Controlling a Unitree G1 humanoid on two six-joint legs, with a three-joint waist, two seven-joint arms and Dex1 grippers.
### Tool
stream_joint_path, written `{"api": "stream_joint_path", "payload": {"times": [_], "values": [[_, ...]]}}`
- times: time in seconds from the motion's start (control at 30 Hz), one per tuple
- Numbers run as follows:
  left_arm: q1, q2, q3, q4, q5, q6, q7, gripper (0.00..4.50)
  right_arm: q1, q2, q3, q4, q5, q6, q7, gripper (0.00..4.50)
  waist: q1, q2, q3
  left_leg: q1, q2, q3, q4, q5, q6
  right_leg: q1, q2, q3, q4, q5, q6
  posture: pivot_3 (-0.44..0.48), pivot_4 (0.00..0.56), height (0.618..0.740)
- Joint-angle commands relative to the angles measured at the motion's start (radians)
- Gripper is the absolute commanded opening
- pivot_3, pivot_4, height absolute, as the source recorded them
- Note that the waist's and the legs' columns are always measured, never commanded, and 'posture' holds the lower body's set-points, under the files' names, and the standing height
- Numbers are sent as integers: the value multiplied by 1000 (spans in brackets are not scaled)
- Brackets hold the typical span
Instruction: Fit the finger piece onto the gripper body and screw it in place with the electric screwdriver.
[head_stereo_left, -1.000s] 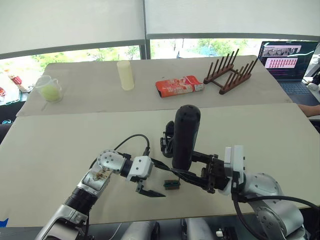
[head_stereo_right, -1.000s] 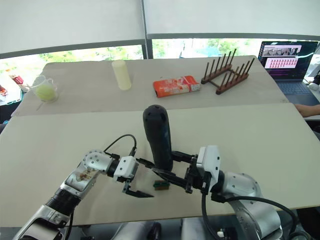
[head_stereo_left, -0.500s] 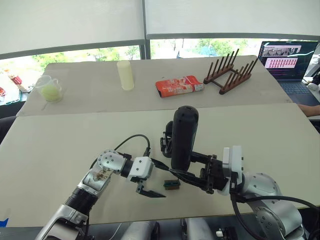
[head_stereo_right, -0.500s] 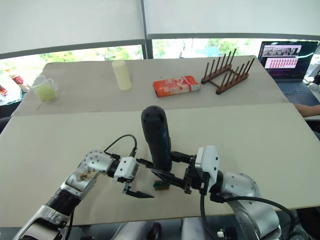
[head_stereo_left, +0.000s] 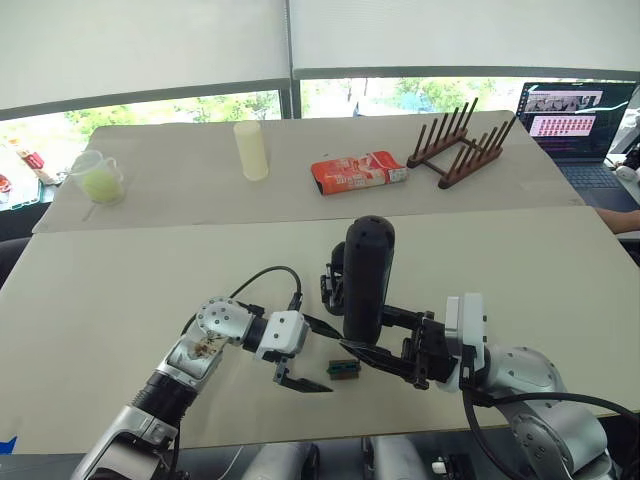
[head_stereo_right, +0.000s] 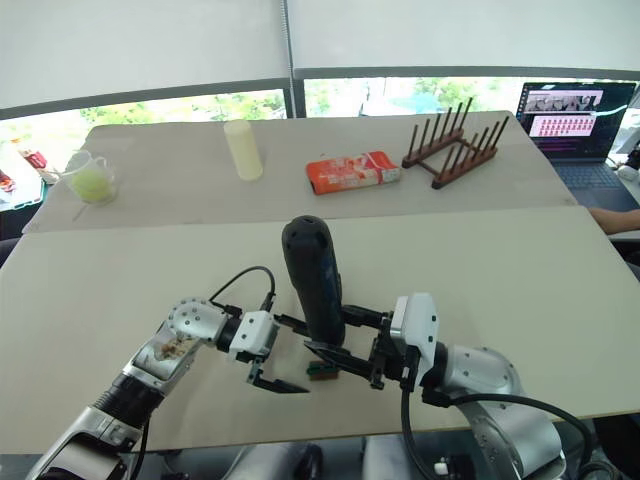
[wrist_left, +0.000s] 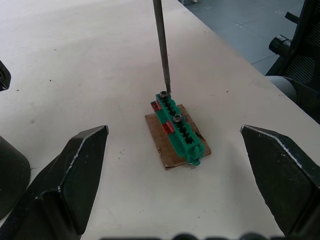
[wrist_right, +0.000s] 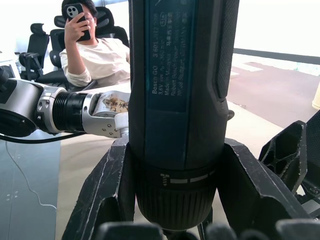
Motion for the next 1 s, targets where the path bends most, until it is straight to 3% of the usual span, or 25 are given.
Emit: {"api": "stream_joint_path", "payload": {"times": [0.03,1.0], "values": [[-6,-1,-2,-10,-2,-14,-1,4500,-6,4,-13,-37,12,-50,4,1896,0,0,0,0,0,0,0,0,0,0,0,0,0,0,0,0,150,740],[-13,-6,-3,10,8,-33,0,4500,-13,-13,-16,-31,20,-36,21,1896,0,0,0,0,0,0,0,0,0,0,0,0,0,0,0,0,150,740]]}}
